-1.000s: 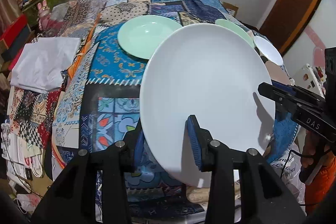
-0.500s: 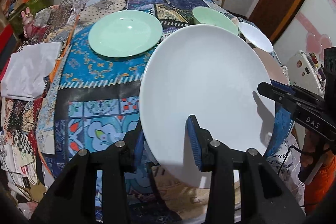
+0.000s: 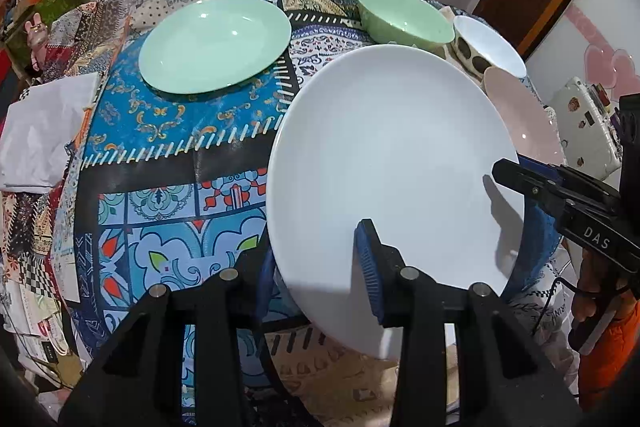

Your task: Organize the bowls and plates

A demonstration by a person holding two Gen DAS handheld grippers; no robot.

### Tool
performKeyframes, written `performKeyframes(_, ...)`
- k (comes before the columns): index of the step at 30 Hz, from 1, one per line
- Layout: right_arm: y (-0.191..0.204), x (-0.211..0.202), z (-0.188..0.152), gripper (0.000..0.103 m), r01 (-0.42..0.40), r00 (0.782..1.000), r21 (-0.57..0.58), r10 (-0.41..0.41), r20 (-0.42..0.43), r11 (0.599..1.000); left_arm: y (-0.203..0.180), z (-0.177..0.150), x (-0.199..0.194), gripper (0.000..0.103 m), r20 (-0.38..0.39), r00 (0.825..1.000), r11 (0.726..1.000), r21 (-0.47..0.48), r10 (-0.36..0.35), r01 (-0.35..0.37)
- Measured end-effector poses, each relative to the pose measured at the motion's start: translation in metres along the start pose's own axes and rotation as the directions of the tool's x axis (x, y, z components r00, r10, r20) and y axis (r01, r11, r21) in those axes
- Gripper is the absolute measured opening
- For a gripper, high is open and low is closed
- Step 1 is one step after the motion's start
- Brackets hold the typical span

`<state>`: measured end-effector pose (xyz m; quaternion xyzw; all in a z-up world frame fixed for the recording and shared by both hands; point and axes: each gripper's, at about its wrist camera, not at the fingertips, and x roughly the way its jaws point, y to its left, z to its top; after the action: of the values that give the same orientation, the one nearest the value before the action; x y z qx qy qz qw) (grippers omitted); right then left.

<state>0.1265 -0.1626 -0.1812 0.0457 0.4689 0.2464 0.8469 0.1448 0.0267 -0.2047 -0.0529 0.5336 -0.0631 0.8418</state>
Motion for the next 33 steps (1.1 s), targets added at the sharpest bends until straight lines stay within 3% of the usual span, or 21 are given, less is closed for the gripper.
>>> performKeyframes(10,-0.006,0.009,0.000,0.030,0.000,1.000,0.015,0.000,-0.021,1.000,0.002,0.004,0.013,0.039,-0.023,1.000,1.000,-0.008,-0.009,0.008)
performKeyframes(22,0.003,0.015,-0.001,0.030,0.077,0.997,-0.045,-0.078,-0.022,0.996,0.010,0.007,0.028,0.040,-0.049,0.998,0.998,-0.048,-0.030,0.028)
performKeyframes(33,0.003,0.011,-0.001,0.033,0.095,0.995,-0.016,-0.095,-0.013,0.995,0.007,0.005,0.028,0.040,-0.032,0.999,1.000,-0.023,0.002,-0.003)
